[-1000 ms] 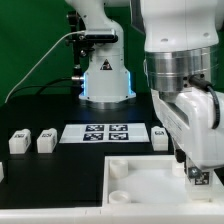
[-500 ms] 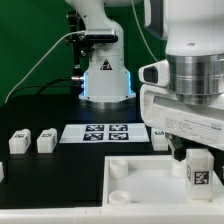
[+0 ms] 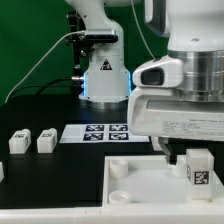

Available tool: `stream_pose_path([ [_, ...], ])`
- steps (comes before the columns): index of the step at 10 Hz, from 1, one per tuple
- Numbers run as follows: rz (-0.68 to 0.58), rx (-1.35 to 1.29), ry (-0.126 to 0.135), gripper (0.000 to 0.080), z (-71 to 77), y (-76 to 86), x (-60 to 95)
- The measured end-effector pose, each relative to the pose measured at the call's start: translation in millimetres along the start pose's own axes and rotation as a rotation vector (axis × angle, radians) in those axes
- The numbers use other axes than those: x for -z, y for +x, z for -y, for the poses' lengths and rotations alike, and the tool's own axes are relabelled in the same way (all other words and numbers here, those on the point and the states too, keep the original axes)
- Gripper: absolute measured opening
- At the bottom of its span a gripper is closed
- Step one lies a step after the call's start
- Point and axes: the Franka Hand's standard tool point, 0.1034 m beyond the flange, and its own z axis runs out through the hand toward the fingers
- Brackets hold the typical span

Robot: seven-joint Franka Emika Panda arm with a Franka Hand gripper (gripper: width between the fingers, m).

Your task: Assemble one leg

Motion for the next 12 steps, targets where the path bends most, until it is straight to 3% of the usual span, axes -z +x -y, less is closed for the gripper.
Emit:
stream_pose_path([
  [1, -0.002, 0.084, 0.001, 0.0649, -0.7, 0.8, 0.2],
  [3, 0.000, 0.061, 0.002, 0.0397, -0.7, 0.1, -0.4],
  [4, 0.000, 0.061, 0.002, 0.0397, -0.9, 0.1, -0.4],
  [5, 0.000, 0.057, 0.001, 0.0291, -1.8, 0.3, -0.4],
  [9, 0.010, -0.351, 0.000, 0.0291, -1.1, 2.0, -0.5],
  [12, 0.025, -0.879, 0.020, 0.0291, -2.2, 4.3, -2.7],
])
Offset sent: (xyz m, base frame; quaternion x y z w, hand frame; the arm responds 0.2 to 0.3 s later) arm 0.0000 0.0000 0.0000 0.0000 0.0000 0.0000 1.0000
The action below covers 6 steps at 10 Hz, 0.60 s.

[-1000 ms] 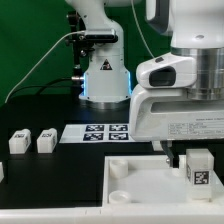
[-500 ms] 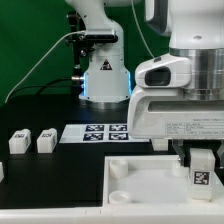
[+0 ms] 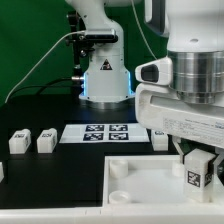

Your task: Assemble one leg

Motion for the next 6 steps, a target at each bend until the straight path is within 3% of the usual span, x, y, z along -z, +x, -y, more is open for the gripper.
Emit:
stream_pose_path([
  [4, 0.020, -0.424, 0.013, 0.0291, 0.9, -0.4, -0.5],
  [6, 0.021, -0.514, 0.012, 0.0291, 1.1, -1.1, -0.6],
])
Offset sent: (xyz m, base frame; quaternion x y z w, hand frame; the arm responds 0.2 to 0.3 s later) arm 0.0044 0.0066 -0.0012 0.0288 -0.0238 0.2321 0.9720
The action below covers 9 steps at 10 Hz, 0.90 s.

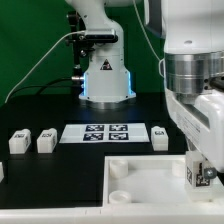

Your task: Assemble one leg

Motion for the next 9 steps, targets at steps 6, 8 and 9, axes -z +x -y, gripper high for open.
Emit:
stream_pose_path([
  [6, -0.015, 0.646, 0.012, 0.0645, -4.3, 4.4, -2.4],
  [8, -0.018, 0.838, 0.009, 0.0645, -4.0, 5.2, -2.6],
  [9, -0.019, 0.919, 0.008, 0.0649, -4.1, 5.7, -2.9],
])
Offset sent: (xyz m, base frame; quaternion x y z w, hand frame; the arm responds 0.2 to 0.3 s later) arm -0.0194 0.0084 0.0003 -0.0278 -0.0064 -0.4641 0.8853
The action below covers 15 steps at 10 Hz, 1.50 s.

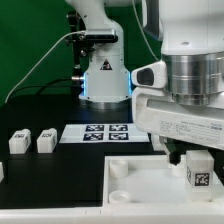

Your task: Assemble one leg

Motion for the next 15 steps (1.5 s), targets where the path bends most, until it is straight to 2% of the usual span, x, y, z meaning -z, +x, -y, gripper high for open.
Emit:
stream_pose_path([
  [3, -0.084, 0.509, 0.013, 0.0649, 7.6, 5.2, 5.9],
  [6, -0.078, 0.477, 0.012, 0.0649, 4.9, 5.4, 3.9],
  [8, -0.069, 0.268, 0.031, 0.0379, 6.6, 3.7, 3.6],
  [9, -0.068, 0.181, 0.030, 0.0298, 3.9, 5.3, 3.2],
  [11, -0.062, -0.061, 0.034, 0.0298, 2.2, 6.1, 2.1],
  [12, -0.055, -0.220, 0.026, 0.0298, 1.7, 7.0, 1.6],
  [14, -0.036, -0.618, 0.024, 0.0298, -0.3, 6.0, 1.1],
  [15, -0.014, -0.836, 0.035, 0.0298, -0.8, 4.9, 0.7],
])
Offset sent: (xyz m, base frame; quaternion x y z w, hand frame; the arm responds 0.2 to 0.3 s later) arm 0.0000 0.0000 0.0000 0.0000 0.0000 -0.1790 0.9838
